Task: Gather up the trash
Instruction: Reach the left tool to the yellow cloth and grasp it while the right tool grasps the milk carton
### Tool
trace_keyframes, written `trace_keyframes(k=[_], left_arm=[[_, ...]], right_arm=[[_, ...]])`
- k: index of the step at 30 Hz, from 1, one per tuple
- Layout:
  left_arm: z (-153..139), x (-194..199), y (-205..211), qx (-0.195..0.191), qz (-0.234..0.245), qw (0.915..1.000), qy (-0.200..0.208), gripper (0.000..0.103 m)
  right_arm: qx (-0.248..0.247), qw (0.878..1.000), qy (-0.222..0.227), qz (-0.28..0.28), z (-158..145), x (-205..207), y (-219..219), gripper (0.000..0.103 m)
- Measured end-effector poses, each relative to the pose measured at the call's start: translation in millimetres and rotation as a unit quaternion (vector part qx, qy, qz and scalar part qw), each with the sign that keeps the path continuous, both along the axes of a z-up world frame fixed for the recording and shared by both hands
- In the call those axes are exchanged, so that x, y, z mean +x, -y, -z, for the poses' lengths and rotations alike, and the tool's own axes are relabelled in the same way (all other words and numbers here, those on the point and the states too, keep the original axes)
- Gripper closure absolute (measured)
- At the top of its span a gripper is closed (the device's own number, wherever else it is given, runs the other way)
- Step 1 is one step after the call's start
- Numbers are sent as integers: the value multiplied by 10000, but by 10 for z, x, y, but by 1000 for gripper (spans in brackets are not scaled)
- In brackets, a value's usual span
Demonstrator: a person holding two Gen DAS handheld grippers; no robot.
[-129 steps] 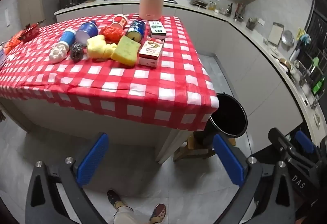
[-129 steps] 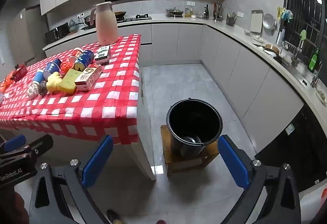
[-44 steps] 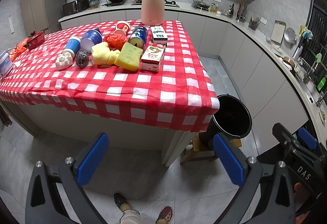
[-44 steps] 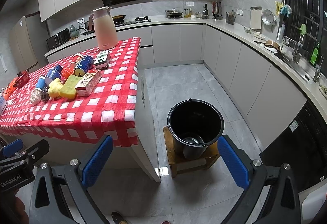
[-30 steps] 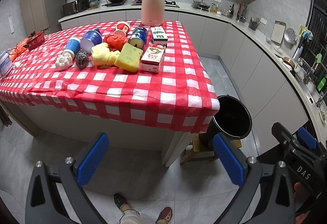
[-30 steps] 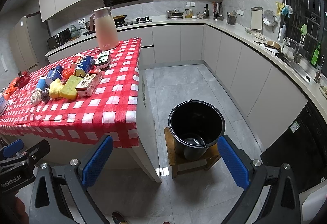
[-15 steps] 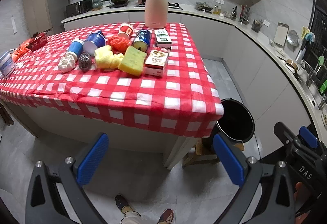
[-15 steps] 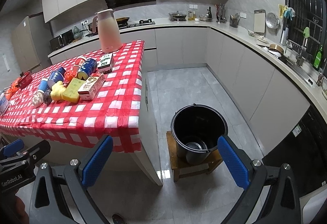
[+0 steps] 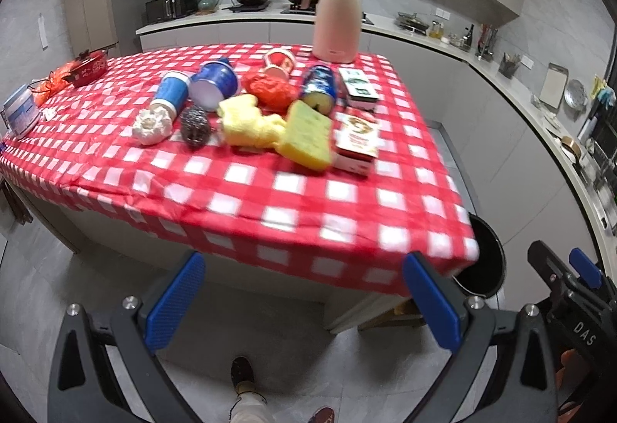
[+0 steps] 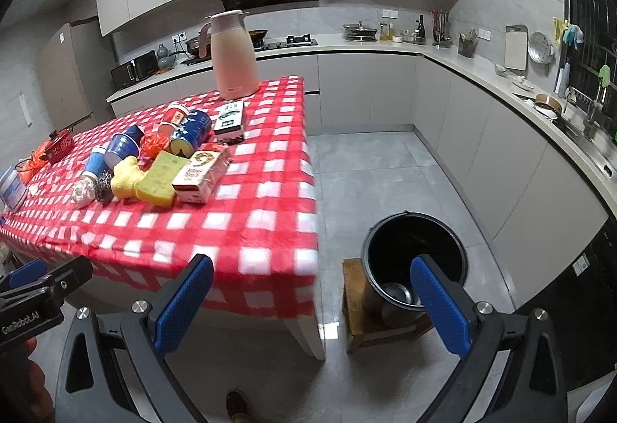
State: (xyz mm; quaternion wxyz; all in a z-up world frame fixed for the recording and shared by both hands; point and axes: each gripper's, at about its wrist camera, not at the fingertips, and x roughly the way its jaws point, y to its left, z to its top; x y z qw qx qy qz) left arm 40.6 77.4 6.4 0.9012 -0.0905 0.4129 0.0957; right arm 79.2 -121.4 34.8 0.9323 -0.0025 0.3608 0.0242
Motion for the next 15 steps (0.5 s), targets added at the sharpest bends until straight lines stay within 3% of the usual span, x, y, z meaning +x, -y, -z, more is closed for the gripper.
trace_keyframes(k=[15], left_arm=[[167,685,-1375,-11,89,9997,-226,0]], right_arm=[[118,9994,-186,276,180,763,-1322,0]])
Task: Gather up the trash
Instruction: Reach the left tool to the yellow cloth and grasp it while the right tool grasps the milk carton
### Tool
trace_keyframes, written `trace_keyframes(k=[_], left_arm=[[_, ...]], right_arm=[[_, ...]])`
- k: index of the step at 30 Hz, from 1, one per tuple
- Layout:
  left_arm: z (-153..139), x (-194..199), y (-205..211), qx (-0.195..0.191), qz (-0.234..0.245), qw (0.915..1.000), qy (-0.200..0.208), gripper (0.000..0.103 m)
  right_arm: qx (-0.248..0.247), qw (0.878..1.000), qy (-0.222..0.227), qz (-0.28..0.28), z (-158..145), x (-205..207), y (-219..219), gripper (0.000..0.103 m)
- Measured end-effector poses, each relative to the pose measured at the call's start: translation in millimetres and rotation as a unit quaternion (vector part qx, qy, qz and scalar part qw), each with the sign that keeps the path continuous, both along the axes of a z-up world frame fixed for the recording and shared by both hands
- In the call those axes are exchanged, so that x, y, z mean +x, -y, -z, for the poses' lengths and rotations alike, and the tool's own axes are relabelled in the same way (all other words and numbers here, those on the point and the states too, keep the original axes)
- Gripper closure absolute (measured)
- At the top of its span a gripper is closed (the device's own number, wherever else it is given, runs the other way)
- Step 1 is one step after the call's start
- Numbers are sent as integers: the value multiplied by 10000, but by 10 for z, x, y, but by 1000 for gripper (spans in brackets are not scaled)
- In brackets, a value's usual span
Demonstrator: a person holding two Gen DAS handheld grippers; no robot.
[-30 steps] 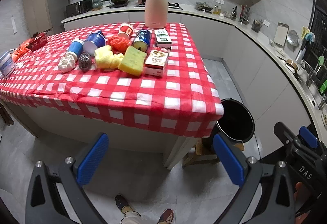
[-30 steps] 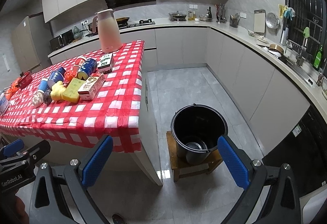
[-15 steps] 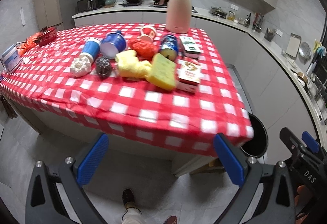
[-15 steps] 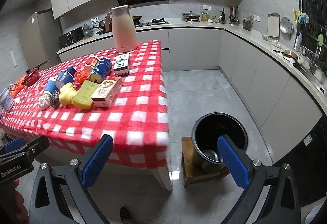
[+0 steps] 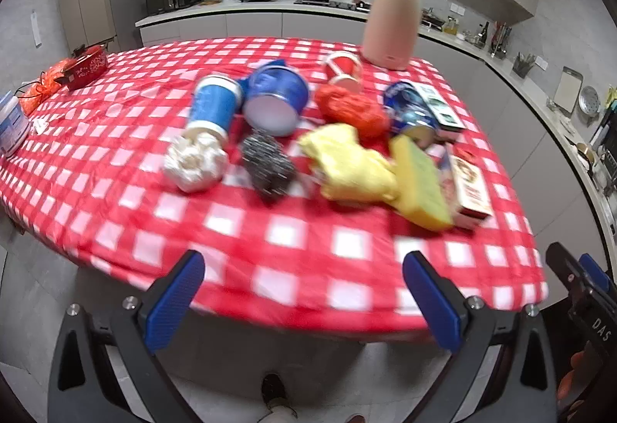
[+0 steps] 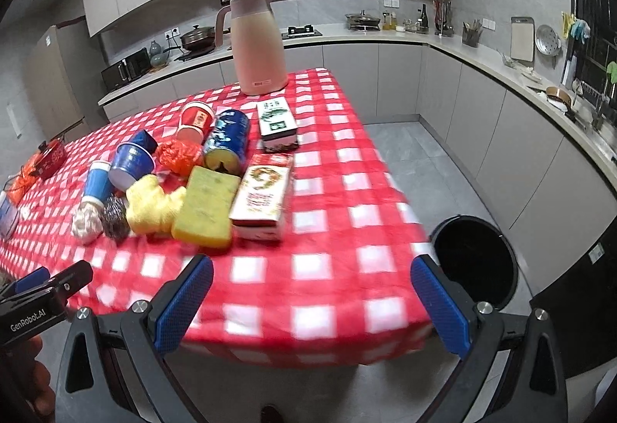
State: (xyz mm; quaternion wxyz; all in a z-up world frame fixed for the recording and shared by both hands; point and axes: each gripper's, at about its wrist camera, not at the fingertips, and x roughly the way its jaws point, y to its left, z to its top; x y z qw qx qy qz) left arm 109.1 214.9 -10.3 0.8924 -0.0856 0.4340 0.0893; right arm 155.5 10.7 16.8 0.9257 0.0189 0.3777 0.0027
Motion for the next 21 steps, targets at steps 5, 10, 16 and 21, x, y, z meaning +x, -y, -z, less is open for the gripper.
trace_keyframes(k=[5,10,16,21], left_arm=[[47,193,-323,-19,82,10000,-33,0],[114,365,-401,-117,242,9996,-95,0],[162,616,-314,-269,502,9983,-109,1],[196,854,-154,-368,710,9968,-67,10]], right_arm=[[36,9999,-13,155,57,155,-293,0],[-12,9997,-88,224,95,272,-419,0],[31,9995,-141,276,182,471,-399,0],[107,9996,-162,206,267,744,-323,0]])
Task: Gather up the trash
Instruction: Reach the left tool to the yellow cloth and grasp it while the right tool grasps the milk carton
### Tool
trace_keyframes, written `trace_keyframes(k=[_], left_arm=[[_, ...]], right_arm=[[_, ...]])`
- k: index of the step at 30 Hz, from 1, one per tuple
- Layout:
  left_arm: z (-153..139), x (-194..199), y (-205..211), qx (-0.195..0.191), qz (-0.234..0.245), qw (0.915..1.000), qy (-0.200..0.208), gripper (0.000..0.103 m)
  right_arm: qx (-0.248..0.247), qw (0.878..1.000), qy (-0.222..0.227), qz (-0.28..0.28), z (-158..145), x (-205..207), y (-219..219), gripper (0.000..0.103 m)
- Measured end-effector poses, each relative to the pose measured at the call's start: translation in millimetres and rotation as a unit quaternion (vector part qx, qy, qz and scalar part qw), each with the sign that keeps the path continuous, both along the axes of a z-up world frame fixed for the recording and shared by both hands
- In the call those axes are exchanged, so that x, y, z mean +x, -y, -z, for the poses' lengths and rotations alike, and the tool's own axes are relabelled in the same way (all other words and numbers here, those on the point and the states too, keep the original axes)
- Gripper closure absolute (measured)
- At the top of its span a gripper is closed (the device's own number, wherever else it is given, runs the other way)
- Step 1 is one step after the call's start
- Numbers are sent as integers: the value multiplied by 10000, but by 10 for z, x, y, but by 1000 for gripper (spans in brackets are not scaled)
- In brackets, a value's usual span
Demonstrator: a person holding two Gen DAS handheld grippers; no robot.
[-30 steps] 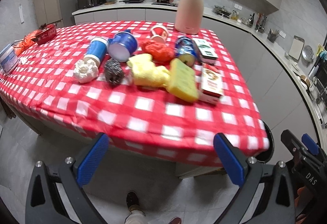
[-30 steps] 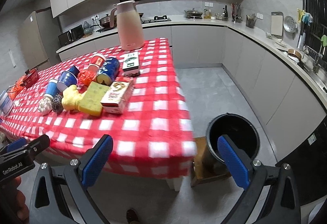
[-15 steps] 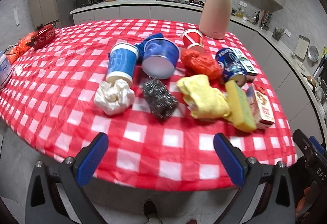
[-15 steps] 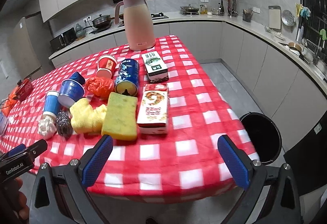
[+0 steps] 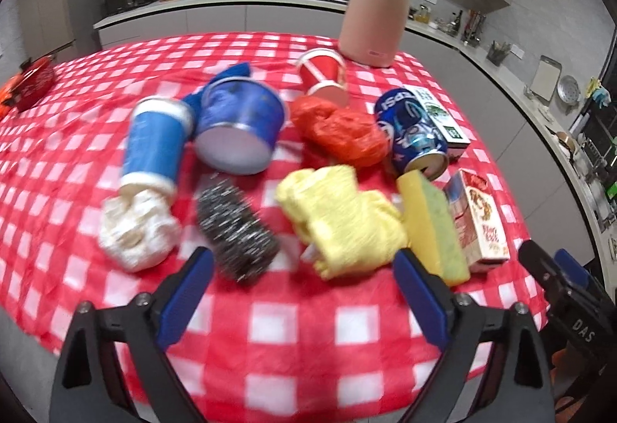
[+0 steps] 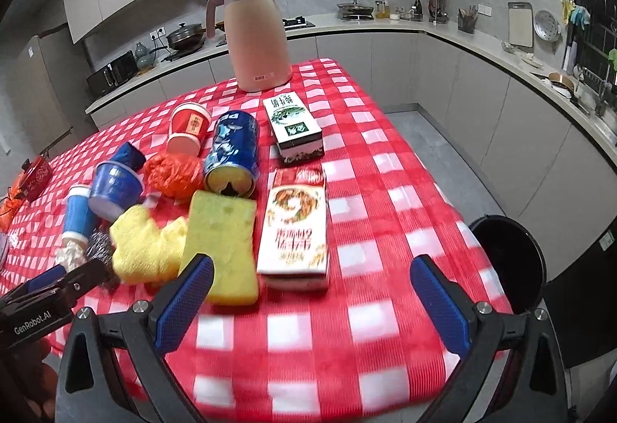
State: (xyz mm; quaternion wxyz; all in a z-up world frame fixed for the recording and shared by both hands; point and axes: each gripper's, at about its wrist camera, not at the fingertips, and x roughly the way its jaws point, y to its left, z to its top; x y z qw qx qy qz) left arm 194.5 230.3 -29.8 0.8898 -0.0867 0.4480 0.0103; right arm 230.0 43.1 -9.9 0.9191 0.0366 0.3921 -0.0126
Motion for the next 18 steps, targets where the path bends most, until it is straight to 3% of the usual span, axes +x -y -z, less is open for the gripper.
trace_keyframes(k=[7,11,15,16,18], left_arm=[[157,340,171,32,173,9998,-115,27],[278,422,175,-45,213,9994,-281,43],[345,423,168,-178,236,9991,-318,47],[349,424,169,-217,248,9990,-301,50],[345,412,171,-250,270,9990,-248,55]], right_arm=[[124,9997,-111,-166,118,397,64,4],[160,9989,-304,-325,254,590,49,14],[206,9975,-539,-411,423,723,31,16],[208,9971,-587,-446,459,745,25,19],[339,9947,-772,-594,538,795,13,44]])
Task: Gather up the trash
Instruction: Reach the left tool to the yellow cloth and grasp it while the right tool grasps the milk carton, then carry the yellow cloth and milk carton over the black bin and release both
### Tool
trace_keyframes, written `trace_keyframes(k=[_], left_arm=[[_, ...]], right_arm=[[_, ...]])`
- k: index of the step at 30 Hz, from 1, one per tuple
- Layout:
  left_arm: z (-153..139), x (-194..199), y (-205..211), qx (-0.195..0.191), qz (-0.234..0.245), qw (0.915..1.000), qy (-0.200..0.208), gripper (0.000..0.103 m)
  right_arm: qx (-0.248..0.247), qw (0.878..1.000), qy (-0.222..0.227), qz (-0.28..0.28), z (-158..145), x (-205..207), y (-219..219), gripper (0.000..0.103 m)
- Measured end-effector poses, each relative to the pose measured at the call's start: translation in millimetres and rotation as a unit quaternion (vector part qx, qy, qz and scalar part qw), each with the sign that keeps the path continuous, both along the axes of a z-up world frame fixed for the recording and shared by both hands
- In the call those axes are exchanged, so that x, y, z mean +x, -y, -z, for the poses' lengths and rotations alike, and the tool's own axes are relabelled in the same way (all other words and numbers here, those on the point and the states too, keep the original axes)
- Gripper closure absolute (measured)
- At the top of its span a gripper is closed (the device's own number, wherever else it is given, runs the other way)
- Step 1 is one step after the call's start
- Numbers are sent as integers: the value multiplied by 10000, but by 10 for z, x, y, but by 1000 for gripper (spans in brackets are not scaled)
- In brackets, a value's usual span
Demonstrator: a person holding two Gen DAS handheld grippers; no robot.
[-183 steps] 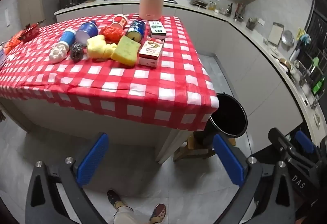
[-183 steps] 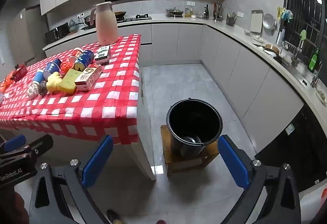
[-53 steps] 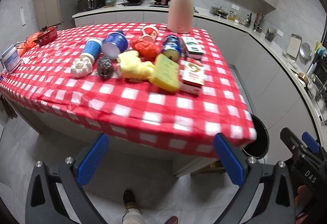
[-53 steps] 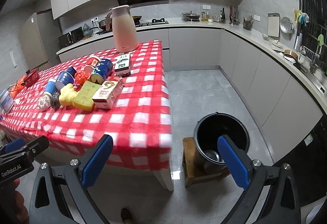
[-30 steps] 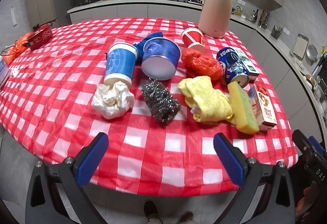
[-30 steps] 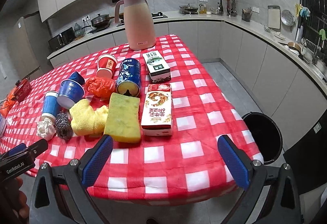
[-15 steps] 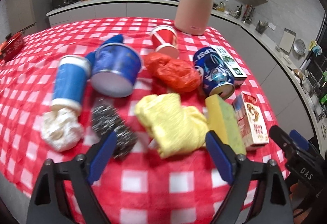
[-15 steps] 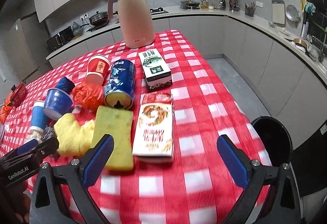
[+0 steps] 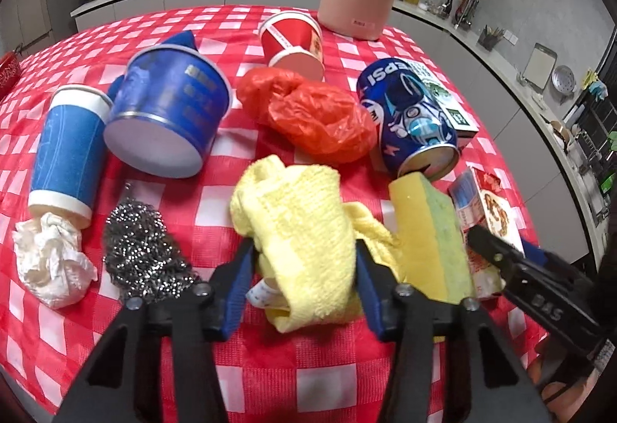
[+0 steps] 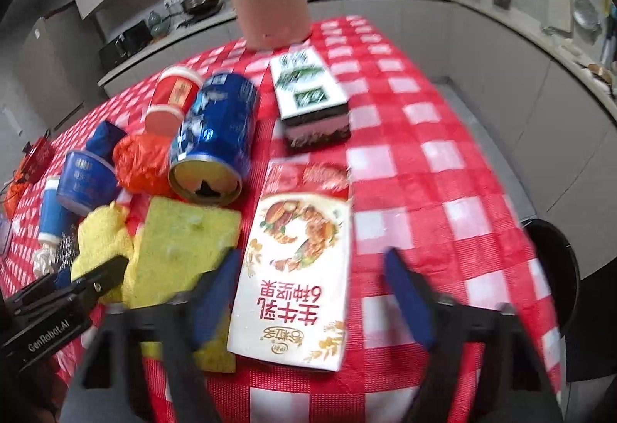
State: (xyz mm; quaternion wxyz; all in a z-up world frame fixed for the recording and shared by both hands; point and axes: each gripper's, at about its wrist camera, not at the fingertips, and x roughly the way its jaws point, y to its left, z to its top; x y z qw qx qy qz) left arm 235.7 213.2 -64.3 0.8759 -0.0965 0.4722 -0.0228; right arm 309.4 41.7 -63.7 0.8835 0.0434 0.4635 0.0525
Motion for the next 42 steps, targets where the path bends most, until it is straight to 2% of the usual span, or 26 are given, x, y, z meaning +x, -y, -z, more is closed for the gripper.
trace_keyframes(k=[2,5,12,20,27,35,42], left_arm=[[-19,-8,-3,-53,4,10000,43,61],[-73,-12,-36,-191,-3,9998,103,63],[-386,-76,-128,-255,-9,9983,521,63],[-690,-224,-195,-296,170,9936,1075,63],[-816,-315,-176,-428,516,9897,1268,63],[-812,-367,167,-645,1039,9843,1276,63],[-757,-351,796,-702,1390,9800,1242,63]], right_arm=[[25,10000,-15,-6,16,14,1,44],[66,10000,35,-49,5,-1,-5,47],[137,9991,405,65,-250,-179,62,49],[170,9975,567,393,-422,-455,129,49],[146,9949,687,719,-501,-769,208,49],[76,9902,825,1122,-619,-1076,466,49],[121,9841,945,1502,-665,-1241,1109,49]])
